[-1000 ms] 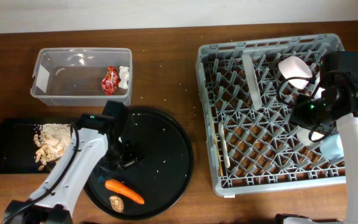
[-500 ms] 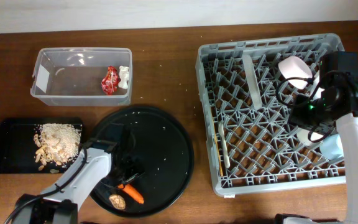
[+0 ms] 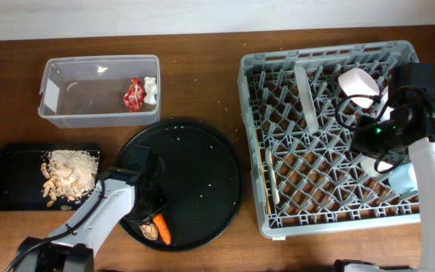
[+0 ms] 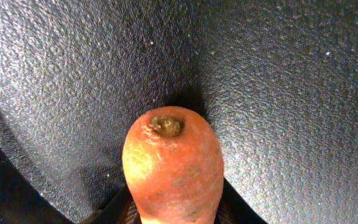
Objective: Sort waste into correct bins and load items into the dishwasher rack
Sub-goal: 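Grasp the carrot on the platter with the left gripper, then drop the carrot onto the black tray with the left gripper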
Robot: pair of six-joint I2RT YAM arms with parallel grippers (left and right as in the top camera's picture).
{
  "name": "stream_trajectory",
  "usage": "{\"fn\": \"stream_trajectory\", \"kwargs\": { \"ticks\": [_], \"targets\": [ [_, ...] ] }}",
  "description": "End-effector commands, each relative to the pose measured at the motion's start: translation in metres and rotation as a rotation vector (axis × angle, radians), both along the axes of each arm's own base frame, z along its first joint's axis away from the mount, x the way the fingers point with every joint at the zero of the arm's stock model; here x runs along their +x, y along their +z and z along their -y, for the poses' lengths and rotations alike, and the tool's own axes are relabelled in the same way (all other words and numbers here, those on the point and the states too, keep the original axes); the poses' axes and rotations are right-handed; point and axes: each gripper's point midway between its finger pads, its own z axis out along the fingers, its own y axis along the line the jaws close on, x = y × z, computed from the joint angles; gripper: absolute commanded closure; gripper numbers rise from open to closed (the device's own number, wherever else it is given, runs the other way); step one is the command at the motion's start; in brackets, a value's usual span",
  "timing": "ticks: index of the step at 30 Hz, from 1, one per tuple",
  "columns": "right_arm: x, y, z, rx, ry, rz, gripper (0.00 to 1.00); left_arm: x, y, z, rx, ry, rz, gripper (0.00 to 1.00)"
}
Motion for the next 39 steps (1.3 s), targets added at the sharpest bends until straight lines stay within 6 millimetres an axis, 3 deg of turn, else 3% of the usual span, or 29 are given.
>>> {"fn": "stream_trajectory", "kwargs": {
  "ticks": [1, 4, 8, 11, 13, 17, 19, 23, 29, 30, 36, 37, 39],
  "targets": [
    [0.001, 0.003, 0.001, 0.002, -0.004, 0.007, 0.51, 0.014, 0.013, 0.007, -0.024, -0.06, 0.026, 0.87],
    [0.001, 0.003, 0.001, 0.002, -0.004, 0.006, 0.51, 0.038, 0.041, 0.007, -0.019, -0.083, 0.072, 0.89],
    [0.001, 0.003, 0.001, 0.001, -0.005, 0.007, 0.51, 0.078, 0.083, -0.027, 0.012, -0.038, 0.17, 0.92],
    [0.001, 0.003, 0.001, 0.001, -0.004, 0.007, 0.51, 0.093, 0.098, -0.087, 0.068, 0.128, 0.22, 0.92],
    [0.001, 0.003, 0.001, 0.001, -0.004, 0.007, 0.51, 0.093, 0.1, -0.141, 0.123, 0.29, 0.251, 0.93],
    [0.001, 0.003, 0.001, 0.002, -0.004, 0.007, 0.51, 0.086, 0.107, -0.22, 0.177, 0.534, 0.338, 0.94],
    [0.001, 0.003, 0.001, 0.002, -0.004, 0.007, 0.51, 0.083, 0.112, -0.25, 0.21, 0.615, 0.385, 0.94],
    [0.001, 0.003, 0.001, 0.002, -0.004, 0.006, 0.51, 0.071, 0.11, -0.289, 0.331, 0.695, 0.382, 0.93],
    [-0.001, 0.002, 0.0, 0.003, -0.004, -0.002, 0.51, 0.07, 0.07, -0.293, 0.317, 0.691, 0.273, 0.92],
    [-0.001, 0.002, 0.0, 0.003, -0.004, -0.003, 0.51, 0.069, 0.063, -0.292, 0.31, 0.69, 0.252, 0.87],
    [-0.002, 0.002, 0.0, 0.003, -0.004, -0.005, 0.51, 0.06, 0.039, -0.285, 0.281, 0.682, 0.157, 0.87],
    [-0.002, 0.002, 0.0, 0.003, -0.004, -0.005, 0.51, 0.058, 0.035, -0.284, 0.275, 0.681, 0.142, 0.76],
    [-0.002, 0.002, 0.0, 0.003, -0.004, -0.005, 0.51, 0.055, 0.032, -0.282, 0.27, 0.679, 0.121, 0.75]
  ]
}}
